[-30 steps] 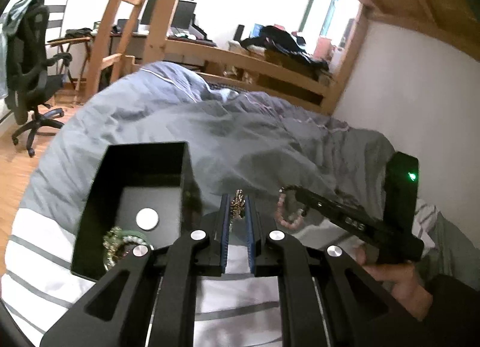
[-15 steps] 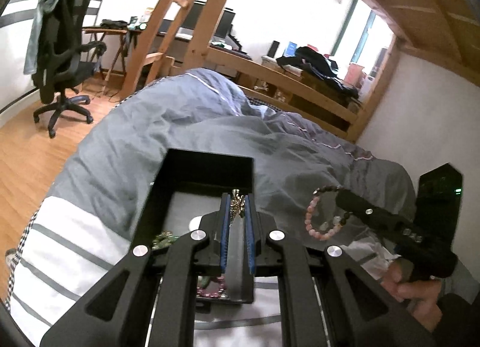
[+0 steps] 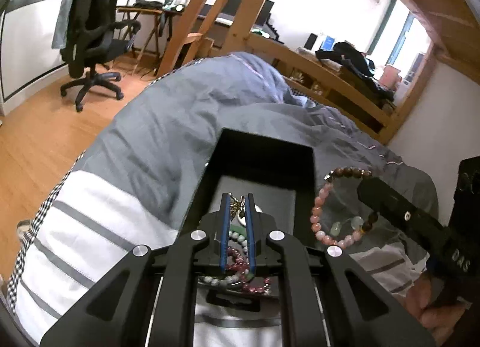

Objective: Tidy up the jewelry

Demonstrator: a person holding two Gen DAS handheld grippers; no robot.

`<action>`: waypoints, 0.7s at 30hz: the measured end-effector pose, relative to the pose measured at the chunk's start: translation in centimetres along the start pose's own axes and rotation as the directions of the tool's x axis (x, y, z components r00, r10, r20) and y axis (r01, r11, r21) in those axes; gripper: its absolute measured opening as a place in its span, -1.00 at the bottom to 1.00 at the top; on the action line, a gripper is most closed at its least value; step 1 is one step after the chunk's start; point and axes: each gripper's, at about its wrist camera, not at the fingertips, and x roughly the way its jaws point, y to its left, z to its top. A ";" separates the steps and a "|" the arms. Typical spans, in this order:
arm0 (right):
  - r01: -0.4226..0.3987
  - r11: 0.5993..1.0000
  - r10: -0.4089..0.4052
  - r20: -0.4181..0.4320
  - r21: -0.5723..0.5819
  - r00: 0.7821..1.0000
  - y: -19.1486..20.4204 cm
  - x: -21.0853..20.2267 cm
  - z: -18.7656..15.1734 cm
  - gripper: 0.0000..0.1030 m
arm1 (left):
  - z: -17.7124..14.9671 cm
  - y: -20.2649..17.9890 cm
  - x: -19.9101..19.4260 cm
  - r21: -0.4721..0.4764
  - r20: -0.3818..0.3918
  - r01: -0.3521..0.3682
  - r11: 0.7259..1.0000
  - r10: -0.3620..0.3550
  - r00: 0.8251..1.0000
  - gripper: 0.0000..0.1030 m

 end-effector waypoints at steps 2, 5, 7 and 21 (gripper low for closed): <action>0.000 1.000 -0.001 -0.013 -0.011 1.000 0.4 0.4 -0.2 -0.83 | -0.1 0.3 0.1 -0.011 -0.011 -0.003 1.000 0.003 1.000 -0.82; 0.004 1.000 -0.004 -0.030 -0.017 1.000 0.9 1.1 -0.3 -0.83 | -0.1 0.8 0.2 -0.031 -0.019 -0.002 1.000 0.001 1.000 -0.82; 0.009 1.000 -0.009 -0.038 -0.017 0.999 1.1 1.3 -0.3 -0.81 | -0.1 1.1 0.1 -0.047 -0.020 -0.007 0.999 0.006 1.000 -0.81; 0.184 0.981 -0.179 0.078 -0.062 0.981 2.0 -2.9 1.2 0.93 | -0.2 2.5 -4.8 -0.090 0.074 -0.134 0.987 0.141 0.987 0.86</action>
